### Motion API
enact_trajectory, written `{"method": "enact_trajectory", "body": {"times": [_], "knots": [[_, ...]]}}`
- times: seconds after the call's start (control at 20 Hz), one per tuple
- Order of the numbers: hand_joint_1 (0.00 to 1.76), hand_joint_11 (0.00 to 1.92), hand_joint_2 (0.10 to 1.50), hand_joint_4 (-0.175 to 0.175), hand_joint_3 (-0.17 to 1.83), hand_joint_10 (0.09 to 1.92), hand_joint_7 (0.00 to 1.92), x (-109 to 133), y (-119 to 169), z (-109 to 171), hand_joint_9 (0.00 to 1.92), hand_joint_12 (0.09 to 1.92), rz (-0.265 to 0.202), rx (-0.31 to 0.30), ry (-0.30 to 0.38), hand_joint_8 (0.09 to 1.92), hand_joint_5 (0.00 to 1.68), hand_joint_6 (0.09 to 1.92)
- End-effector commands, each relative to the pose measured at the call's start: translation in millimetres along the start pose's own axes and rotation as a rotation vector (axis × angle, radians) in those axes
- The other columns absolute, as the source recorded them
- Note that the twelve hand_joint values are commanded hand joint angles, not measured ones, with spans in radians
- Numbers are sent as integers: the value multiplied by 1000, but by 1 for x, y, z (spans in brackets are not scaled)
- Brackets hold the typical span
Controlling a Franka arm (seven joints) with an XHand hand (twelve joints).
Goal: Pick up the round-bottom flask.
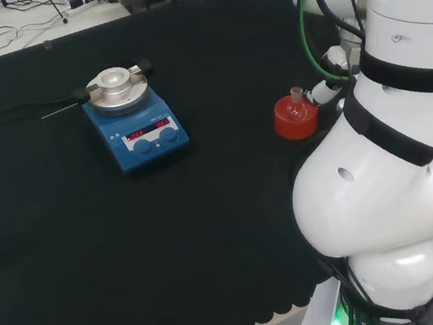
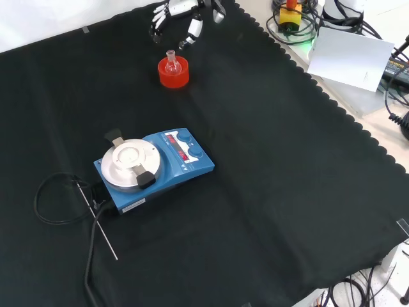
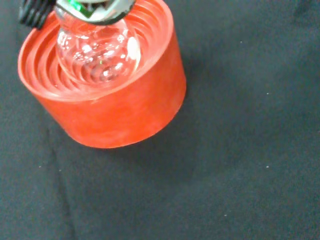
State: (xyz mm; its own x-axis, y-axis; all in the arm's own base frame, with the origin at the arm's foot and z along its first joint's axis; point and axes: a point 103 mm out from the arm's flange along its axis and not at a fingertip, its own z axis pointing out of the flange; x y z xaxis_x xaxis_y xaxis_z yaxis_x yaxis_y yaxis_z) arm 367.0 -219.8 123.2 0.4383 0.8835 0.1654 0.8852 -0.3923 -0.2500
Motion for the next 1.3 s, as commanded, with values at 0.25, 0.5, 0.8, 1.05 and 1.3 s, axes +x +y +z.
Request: {"method": "enact_trajectory", "body": {"times": [0.25, 0.5, 0.8, 1.05, 1.3], "knots": [[841, 106, 672, -49, 622, 707, 278, 10, -2, 5, 456, 1419, -43, 1, -4, 711, 526, 531], [843, 107, 668, -49, 622, 707, 280, 20, -4, 6, 458, 1420, -55, 1, -8, 712, 525, 536], [845, 104, 665, -48, 623, 706, 281, 28, -1, 7, 460, 1422, -67, -10, -11, 711, 524, 542], [849, 104, 662, -48, 623, 704, 284, 43, -2, 9, 462, 1424, -60, -20, -34, 711, 528, 547], [852, 103, 661, -49, 625, 704, 286, 44, 0, 10, 465, 1425, -55, -24, -35, 712, 531, 553]]}}
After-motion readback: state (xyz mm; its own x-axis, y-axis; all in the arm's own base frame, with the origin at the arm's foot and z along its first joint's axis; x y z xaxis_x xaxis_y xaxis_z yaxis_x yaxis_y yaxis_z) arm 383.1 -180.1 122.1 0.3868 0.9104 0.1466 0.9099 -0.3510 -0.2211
